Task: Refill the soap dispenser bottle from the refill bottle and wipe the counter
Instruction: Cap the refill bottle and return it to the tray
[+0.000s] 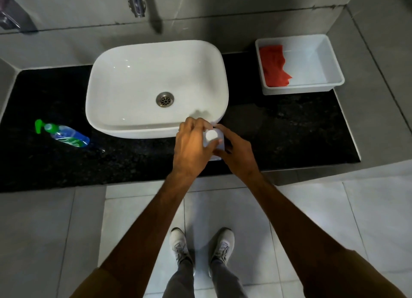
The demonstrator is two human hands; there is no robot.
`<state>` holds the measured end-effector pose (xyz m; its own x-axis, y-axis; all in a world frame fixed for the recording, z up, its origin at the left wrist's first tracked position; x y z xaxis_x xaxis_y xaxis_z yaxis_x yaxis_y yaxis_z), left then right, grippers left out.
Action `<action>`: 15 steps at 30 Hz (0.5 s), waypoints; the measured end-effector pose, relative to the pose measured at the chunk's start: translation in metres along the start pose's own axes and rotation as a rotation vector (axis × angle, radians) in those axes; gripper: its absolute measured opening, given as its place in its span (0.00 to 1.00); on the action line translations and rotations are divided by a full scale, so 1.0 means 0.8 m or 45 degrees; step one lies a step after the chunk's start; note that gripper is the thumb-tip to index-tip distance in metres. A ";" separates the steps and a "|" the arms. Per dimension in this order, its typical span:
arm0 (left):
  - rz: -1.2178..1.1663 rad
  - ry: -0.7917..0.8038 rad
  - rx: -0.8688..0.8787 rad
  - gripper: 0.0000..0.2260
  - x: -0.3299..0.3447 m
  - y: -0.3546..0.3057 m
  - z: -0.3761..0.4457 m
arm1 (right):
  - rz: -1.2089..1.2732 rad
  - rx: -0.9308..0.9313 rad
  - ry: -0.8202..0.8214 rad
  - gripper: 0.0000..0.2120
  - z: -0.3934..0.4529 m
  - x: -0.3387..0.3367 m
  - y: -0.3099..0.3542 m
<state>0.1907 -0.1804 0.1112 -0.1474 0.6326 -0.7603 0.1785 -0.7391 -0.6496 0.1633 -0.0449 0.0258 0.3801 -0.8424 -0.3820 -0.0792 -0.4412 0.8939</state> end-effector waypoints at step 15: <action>-0.027 0.233 0.237 0.21 0.013 -0.023 -0.002 | -0.027 -0.004 -0.023 0.32 0.000 -0.006 0.003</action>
<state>0.1872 -0.1597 0.1150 0.0324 0.6670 -0.7443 -0.0074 -0.7445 -0.6675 0.1614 -0.0420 0.0298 0.3651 -0.8383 -0.4049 -0.0685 -0.4579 0.8864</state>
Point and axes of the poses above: each hand's wrist, its own z-axis towards the middle knuckle, its own x-axis out of the palm, y = z × x, the point moved 9 cm from there along z, towards the middle knuckle, and after that the axes turned 1 degree about -z, right-handed, at the moved point
